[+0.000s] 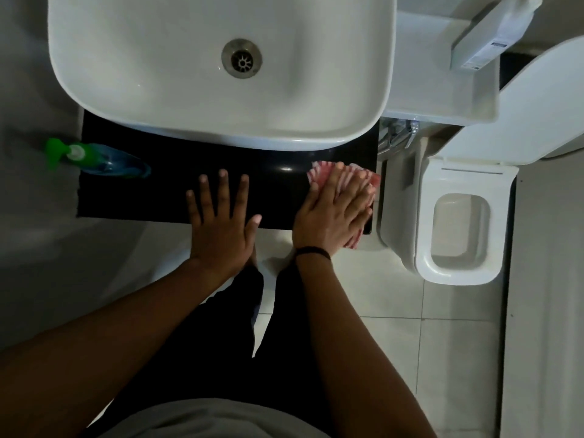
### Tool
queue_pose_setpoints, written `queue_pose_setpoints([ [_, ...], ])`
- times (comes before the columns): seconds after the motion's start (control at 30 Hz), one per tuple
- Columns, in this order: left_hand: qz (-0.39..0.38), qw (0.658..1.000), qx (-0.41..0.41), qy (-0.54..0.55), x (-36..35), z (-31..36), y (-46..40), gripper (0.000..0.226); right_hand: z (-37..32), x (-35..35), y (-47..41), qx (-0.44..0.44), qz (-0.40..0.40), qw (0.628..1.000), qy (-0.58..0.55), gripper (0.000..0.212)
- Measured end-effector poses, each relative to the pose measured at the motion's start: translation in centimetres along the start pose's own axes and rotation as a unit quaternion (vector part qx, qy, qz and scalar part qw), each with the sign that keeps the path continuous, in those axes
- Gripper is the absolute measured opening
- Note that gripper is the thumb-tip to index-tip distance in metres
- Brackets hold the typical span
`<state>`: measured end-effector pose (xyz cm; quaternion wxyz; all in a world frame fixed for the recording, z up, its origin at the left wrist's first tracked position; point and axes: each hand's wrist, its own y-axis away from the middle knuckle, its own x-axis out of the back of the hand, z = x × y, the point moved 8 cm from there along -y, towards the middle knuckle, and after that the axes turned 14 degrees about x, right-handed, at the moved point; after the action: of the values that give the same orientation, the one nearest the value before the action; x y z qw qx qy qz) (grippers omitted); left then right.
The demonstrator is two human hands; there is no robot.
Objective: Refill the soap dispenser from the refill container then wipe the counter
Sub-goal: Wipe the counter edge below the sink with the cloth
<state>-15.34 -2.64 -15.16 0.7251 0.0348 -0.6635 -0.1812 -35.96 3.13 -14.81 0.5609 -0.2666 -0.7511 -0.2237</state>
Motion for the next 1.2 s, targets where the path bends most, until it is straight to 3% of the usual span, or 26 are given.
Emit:
queue_pose_setpoints([
  [0.1,0.001,1.000,-0.011,-0.004,-0.1,1.0,-0.3,0.079,-3.2,-1.8,1.8,0.216,-0.072,0.974,0.018,0.064],
  [0.17,0.008,0.999,-0.036,-0.007,-0.2,0.8,-0.5,0.078,-1.3,-1.4,2.4,0.271,-0.095,0.958,0.017,0.064],
  [0.3,0.022,0.996,-0.078,-0.020,-0.3,1.3,-0.3,0.077,5.6,1.0,-0.7,0.075,-0.036,0.996,0.013,0.062],
  [0.4,0.021,0.994,-0.107,-0.019,-0.8,3.6,-0.2,0.075,4.7,1.4,-2.9,-0.020,0.002,1.000,-0.002,0.061],
  [0.57,0.028,0.993,-0.111,-0.020,-1.0,6.5,-0.5,0.074,2.0,-0.2,0.7,0.232,-0.087,0.969,0.021,0.063],
  [0.63,0.027,0.991,-0.128,-0.024,-1.1,7.6,-0.3,0.075,4.7,0.5,0.0,0.184,-0.080,0.980,0.008,0.062],
  [0.73,0.029,0.989,-0.139,-0.034,-1.2,9.2,-0.4,0.075,6.1,1.4,-4.0,0.040,-0.046,0.998,-0.020,0.060],
  [0.8,0.033,0.988,-0.145,-0.035,-1.3,10.6,-0.6,0.073,4.8,1.3,-5.9,0.044,-0.053,0.997,-0.018,0.061],
  [0.93,0.040,0.980,-0.194,-0.028,-1.4,15.3,-1.3,0.073,5.2,1.0,-4.4,0.163,-0.075,0.983,-0.041,0.059],
  [1.2,0.052,0.972,-0.225,-0.034,-1.0,26.0,-7.6,0.069,12.1,2.3,-11.8,-0.050,-0.011,0.962,-0.269,0.054],
])
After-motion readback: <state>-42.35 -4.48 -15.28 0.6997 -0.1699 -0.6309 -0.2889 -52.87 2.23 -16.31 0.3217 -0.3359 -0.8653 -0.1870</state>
